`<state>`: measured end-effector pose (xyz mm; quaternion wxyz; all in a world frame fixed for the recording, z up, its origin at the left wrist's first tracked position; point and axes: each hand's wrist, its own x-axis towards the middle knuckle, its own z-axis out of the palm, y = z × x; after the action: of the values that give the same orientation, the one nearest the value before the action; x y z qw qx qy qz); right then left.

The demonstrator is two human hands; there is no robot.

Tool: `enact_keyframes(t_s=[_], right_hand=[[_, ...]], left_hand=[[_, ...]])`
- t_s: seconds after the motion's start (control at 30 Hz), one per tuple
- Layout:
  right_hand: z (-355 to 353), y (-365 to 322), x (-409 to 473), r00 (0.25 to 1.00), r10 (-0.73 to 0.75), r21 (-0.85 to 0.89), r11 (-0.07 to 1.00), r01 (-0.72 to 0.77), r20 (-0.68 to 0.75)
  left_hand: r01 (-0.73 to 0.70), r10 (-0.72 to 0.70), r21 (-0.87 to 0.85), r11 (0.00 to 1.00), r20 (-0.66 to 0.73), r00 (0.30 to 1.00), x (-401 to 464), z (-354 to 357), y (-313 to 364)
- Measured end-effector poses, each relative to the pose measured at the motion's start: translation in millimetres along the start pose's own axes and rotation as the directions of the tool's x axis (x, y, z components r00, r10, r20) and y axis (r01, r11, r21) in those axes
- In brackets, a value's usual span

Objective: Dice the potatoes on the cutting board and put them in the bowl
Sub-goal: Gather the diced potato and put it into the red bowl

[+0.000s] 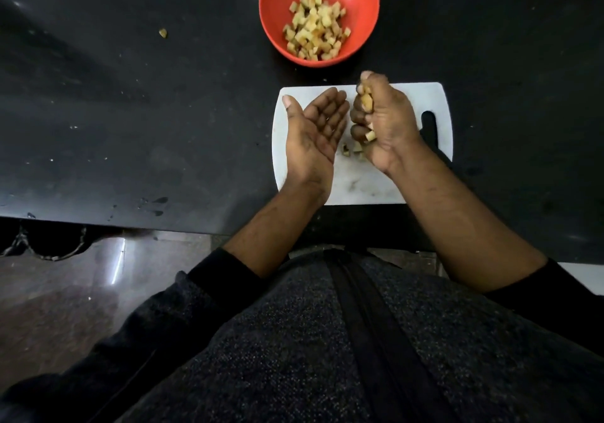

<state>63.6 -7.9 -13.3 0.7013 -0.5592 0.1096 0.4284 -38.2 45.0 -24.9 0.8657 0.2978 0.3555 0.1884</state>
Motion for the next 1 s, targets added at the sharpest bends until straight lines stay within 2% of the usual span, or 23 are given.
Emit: enact_keyframes(t_s=[0.1,0.17,0.27,0.33,0.53,0.73,0.87,1.0], right_hand=[[-1,-4,0,0.973,0.119,0.239,0.957,-0.166,0.198],[5,-6,-3,0.946,0.143,0.348,0.905,-0.244,0.29],[25,-12,-8,0.963,0.104,0.535,0.814,-0.226,0.249],[41,-24,-10,0.987,0.048,0.593,0.795,-0.131,0.154],[73,-59,8,0.997,-0.073,0.579,0.814,0.045,0.025],[97,-71,43,0.983,0.055,0.509,0.86,0.043,-0.177],[101,-77,36,0.989,0.061,0.474,0.881,0.01,-0.134],[95,-73,37,0.993,0.033,0.337,0.941,0.008,-0.117]], left_hand=[[0.04,-0.04,-0.058,0.998,0.005,0.999,3,15,0],[0.019,-0.018,-0.073,0.997,0.023,1.0,4,26,8],[-0.072,0.073,-0.122,0.99,0.006,0.997,9,44,28],[-0.104,0.104,-0.158,0.982,-0.011,0.995,16,53,41],[-0.122,0.118,-0.198,0.972,-0.037,0.992,50,79,80],[-0.121,0.082,-0.242,0.963,-0.166,0.983,89,79,103],[-0.123,0.081,-0.276,0.953,-0.158,0.984,98,70,105],[-0.139,0.096,-0.308,0.941,-0.15,0.984,103,57,106]])
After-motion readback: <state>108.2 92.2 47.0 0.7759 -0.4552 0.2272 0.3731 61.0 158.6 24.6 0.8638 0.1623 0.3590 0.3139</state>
